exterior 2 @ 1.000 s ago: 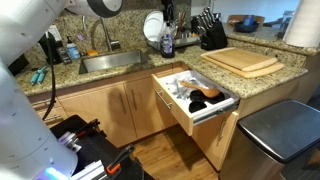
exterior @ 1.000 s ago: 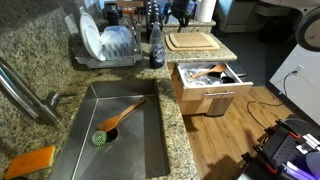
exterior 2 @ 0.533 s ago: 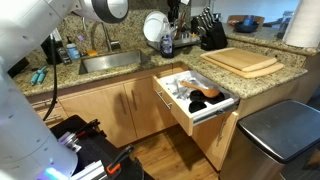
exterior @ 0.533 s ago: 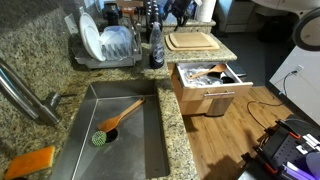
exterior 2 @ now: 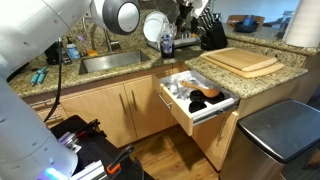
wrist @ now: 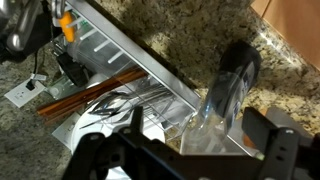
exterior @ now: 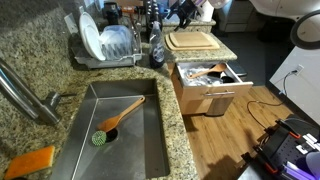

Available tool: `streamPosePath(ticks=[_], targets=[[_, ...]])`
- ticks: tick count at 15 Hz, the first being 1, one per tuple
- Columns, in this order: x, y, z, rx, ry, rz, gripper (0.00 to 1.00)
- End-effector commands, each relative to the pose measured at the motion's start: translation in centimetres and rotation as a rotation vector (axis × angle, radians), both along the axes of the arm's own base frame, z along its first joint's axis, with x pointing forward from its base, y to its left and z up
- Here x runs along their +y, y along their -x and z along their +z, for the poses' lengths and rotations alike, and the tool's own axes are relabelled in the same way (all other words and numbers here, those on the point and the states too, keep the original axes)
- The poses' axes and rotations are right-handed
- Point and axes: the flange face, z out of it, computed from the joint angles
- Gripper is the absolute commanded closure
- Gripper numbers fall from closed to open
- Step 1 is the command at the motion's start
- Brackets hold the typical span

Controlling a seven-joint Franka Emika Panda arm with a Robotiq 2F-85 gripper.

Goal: Move the bottle of dishwashing soap to the left

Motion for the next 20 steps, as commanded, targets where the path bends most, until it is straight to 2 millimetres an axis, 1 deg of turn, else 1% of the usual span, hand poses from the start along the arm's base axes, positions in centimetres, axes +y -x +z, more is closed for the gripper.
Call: streamPosePath(ticks=[1,2,3,5,8,9,10,12,14,16,18,19,20], targets=[[-1.1,-0.1,-1.2,0.010,-0.035,0.001,0.00],[-1.8,-0.1,-2.1,0.017,-0.053,-0.001,0.00],[-1.6,0.1,-2.4,0.033,-0.059,0.034,0.00],[-0.6,-0.1,-2.4,-0.002,-0.091,0.069,0.00],[1.0,0.2,-2.4,-0.012,-0.143,0.172,0.00],[0.8,0.0,-2.4,0.003,-0.102,0.103,0.00],[1.2,0.0,-2.4,0.005,-0.107,0.111,0.00],[1.2,0.0,-2.4,0.007,-0.109,0.108,0.00],[1.0,-0.1,-3.3,-0.024,-0.195,0.139,0.00],[1.7,-0.1,-4.2,-0.014,-0.259,0.160,0.00],[2.6,0.0,-5.3,0.030,-0.279,0.173,0.00],[2.6,-0.1,-4.6,0.023,-0.241,0.141,0.00],[2.9,0.0,-5.3,0.034,-0.249,0.147,0.00]])
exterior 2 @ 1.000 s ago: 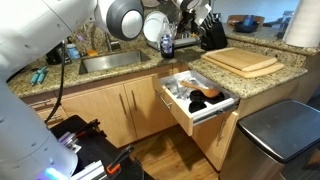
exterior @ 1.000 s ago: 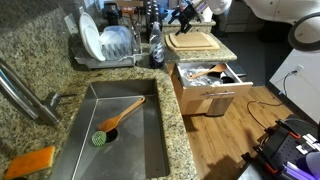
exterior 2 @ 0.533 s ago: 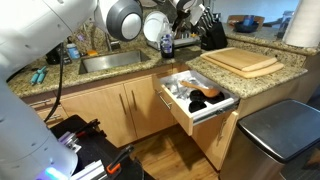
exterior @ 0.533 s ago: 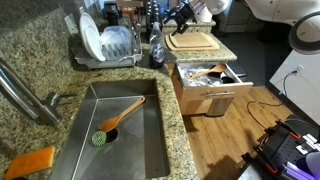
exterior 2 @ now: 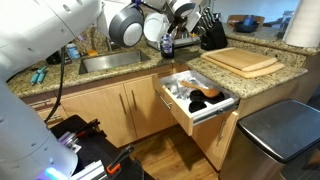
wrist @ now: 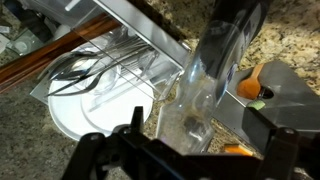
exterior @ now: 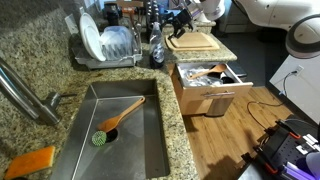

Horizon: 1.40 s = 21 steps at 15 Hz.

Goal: Move the bottle of dishwashing soap to the left

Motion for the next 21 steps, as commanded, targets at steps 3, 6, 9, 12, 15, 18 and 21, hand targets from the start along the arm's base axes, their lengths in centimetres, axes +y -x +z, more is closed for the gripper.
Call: streamPosePath(ticks=[3,6,9,12,15,18,21], targets=[[-0.1,0.0,-0.8,0.014,-0.043,0.009,0.00],[0.3,0.1,-2.0,0.034,-0.088,0.025,0.00],[1.0,0.2,-3.0,0.052,-0.079,0.038,0.00],[1.2,0.1,-3.2,0.057,-0.065,0.018,0.00],[1.7,0.2,-3.8,0.063,-0.075,0.041,0.00],[2.4,0.4,-4.3,0.085,-0.083,0.064,0.00],[2.6,0.8,-4.9,0.138,-0.087,0.086,0.00]])
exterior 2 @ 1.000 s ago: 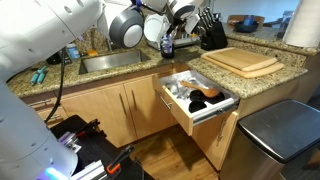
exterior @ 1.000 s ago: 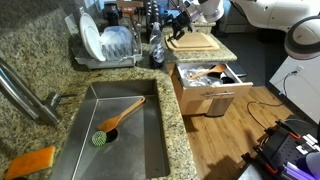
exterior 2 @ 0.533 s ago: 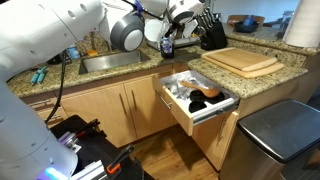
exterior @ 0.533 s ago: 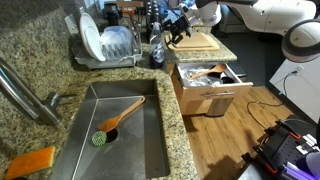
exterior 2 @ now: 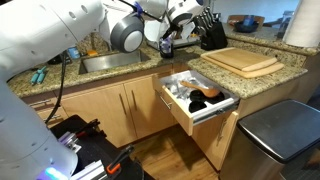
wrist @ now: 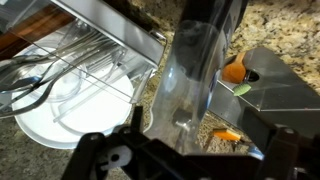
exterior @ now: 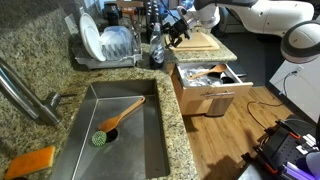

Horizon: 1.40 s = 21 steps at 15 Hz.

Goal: Move the bottle of dishwashing soap to the left

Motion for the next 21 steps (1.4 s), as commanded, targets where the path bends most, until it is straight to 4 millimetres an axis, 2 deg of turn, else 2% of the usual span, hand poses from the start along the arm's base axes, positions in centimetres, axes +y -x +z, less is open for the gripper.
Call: streamPosePath(ticks=[1,5,11,12,13,19,21], targets=[[0.1,0.6,-0.9,0.074,0.002,0.034,0.00],[0.2,0.3,-0.5,0.043,-0.003,0.015,0.00],[0.3,0.1,-1.2,0.038,-0.001,-0.001,0.00],[0.2,0.0,-1.2,0.027,-0.002,-0.007,0.25],[0.2,0.0,-1.2,0.026,0.011,-0.016,0.26],[-0.5,-0.3,-1.5,0.016,0.011,-0.060,0.67],[-0.5,-0.4,-1.5,0.025,0.006,-0.071,0.73]])
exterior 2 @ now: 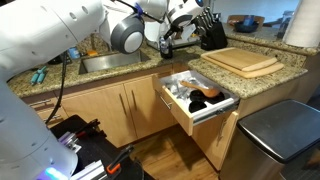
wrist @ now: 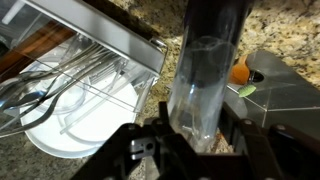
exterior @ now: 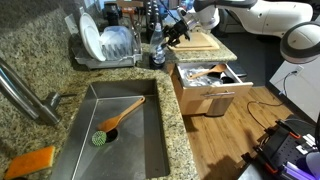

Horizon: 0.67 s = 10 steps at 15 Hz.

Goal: Move the bottle of dishwashing soap to the left

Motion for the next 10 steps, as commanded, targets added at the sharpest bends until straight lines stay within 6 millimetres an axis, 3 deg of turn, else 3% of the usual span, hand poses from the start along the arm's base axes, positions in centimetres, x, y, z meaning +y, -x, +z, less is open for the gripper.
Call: streamPosePath(ticks=[1,3,8,10], targets=[[-0.2,-0.2,-0.8,-0.006,0.002,-0.030,0.77],[-0.3,-0.3,-0.8,-0.010,-0.013,-0.040,0.86],[-1.0,-0.9,1.6,-0.079,-0.044,-0.101,0.86],[-2.2,-1.2,3.7,-0.129,0.002,-0.163,0.86]])
